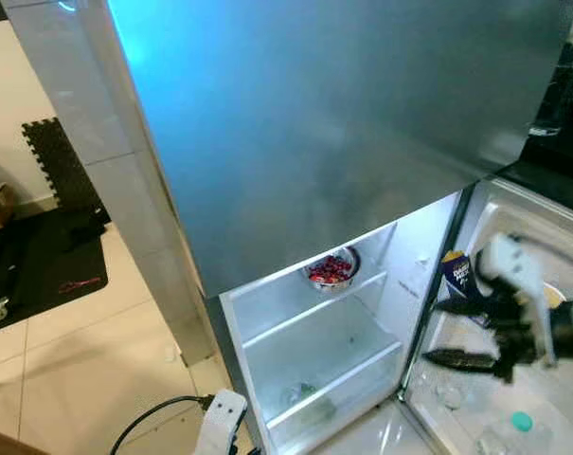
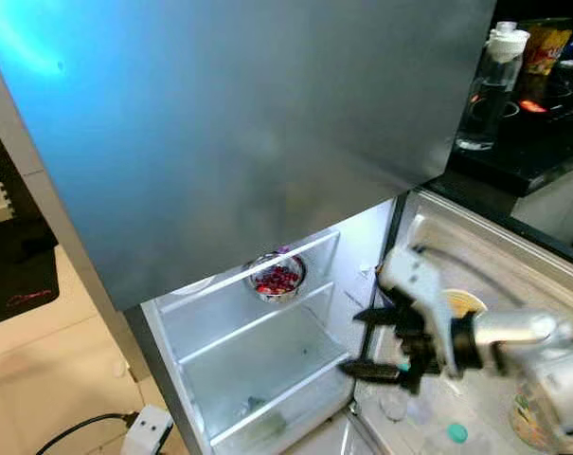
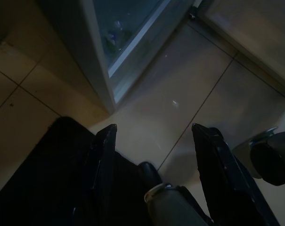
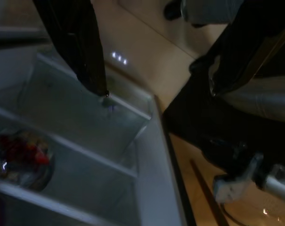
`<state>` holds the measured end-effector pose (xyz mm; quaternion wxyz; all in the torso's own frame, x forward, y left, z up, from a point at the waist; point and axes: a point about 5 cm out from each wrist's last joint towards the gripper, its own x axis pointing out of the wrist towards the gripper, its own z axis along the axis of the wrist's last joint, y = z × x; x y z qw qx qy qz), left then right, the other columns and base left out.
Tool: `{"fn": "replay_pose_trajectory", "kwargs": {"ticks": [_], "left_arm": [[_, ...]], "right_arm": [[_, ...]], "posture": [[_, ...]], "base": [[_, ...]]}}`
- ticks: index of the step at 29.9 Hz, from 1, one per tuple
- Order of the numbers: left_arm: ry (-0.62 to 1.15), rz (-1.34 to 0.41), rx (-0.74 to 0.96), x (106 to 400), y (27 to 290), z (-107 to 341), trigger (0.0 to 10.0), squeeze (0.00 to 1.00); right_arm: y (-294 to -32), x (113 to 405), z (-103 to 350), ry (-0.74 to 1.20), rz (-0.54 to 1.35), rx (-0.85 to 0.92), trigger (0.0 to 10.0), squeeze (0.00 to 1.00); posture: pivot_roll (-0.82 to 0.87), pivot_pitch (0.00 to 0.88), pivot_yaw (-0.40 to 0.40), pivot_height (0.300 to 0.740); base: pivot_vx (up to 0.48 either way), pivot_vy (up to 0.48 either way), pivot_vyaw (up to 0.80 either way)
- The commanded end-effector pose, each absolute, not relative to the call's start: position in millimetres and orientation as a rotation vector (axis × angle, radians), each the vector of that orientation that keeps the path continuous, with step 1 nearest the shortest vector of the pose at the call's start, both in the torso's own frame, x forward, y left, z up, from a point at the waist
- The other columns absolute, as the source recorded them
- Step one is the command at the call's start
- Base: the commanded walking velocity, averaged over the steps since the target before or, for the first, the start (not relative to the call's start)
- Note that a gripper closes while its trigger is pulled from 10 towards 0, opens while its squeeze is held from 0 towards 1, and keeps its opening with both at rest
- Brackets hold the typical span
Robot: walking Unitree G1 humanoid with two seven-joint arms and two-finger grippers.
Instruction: Restocking fridge
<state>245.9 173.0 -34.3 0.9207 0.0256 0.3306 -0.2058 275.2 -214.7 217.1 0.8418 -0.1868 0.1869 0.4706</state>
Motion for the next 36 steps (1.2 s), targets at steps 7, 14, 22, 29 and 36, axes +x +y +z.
{"fn": "replay_pose_trajectory", "kwargs": {"ticks": [7,14,22,29,36], "left_arm": [[0.697,-0.408,0.063,242.0,175.7,-37.3,10.0,0.00],[0.757,-0.226,0.113,238.1,189.5,-45.1,10.0,0.00],[0.779,-0.054,0.026,226.6,204.4,-52.7,10.0,0.00],[0.839,-0.013,-0.020,210.6,209.9,-62.6,10.0,0.00],[0.894,-0.002,-0.050,200.9,207.7,-69.8,10.0,0.00]], "right_arm": [[-197.3,286.9,127.7,0.493,0.817,-0.290,10.0,0.00],[-222.6,272.2,24.1,0.658,0.310,-0.243,10.0,0.00],[-242.4,226.3,-32.3,0.788,-0.024,-0.142,10.0,0.00],[-243.0,192.4,-58.3,0.827,-0.260,0.163,10.0,0.00],[-241.6,189.6,-64.5,0.805,-0.347,0.212,10.0,0.00]], "posture": [[-0.17,0.128,0.063,0.740],[-0.16,0.127,0.060,0.740],[-0.15,0.117,0.068,0.740],[-0.15,0.112,0.092,0.740],[-0.13,0.093,0.078,0.740]], "base": [[0.000,0.000,0.00],[0.000,0.000,0.00],[0.000,0.000,0.00],[0.000,0.000,0.00],[0.000,0.000,0.00]]}}
